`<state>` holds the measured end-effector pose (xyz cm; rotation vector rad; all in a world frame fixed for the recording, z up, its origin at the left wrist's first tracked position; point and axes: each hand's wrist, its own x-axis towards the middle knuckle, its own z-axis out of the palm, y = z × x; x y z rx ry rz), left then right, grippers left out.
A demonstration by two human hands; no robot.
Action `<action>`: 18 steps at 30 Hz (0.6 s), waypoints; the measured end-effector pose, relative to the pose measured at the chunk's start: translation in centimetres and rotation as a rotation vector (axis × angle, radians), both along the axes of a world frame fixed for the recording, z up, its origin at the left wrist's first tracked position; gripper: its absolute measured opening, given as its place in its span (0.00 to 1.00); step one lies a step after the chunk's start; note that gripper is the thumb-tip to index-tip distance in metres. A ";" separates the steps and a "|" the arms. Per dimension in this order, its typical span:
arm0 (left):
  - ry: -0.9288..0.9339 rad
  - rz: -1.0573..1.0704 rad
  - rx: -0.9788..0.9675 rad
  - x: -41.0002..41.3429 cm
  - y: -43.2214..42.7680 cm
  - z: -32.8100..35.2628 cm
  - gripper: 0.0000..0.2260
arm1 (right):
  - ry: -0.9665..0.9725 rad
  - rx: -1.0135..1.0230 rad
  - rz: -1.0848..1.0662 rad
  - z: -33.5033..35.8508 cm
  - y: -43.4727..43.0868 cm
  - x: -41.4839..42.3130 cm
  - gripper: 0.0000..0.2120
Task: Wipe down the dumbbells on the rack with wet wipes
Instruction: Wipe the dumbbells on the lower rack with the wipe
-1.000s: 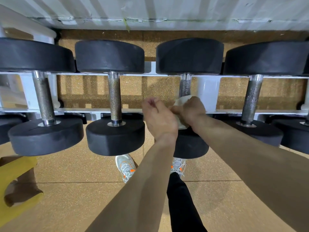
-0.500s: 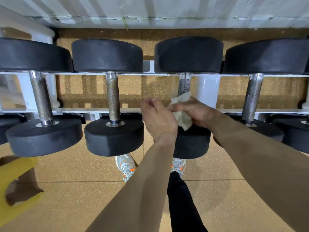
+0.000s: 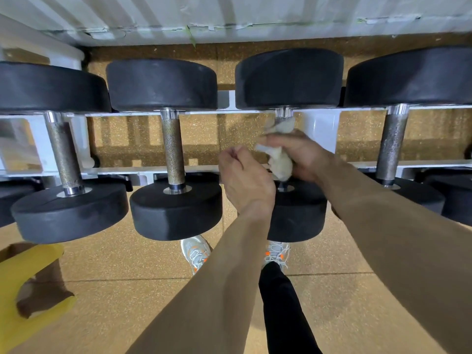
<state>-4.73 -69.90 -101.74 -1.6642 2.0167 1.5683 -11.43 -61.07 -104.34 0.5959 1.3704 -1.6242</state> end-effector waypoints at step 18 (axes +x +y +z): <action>-0.022 -0.025 0.039 -0.1 -0.1 0.3 0.09 | 0.210 0.677 -0.125 0.3 -3.6 -1.4 0.09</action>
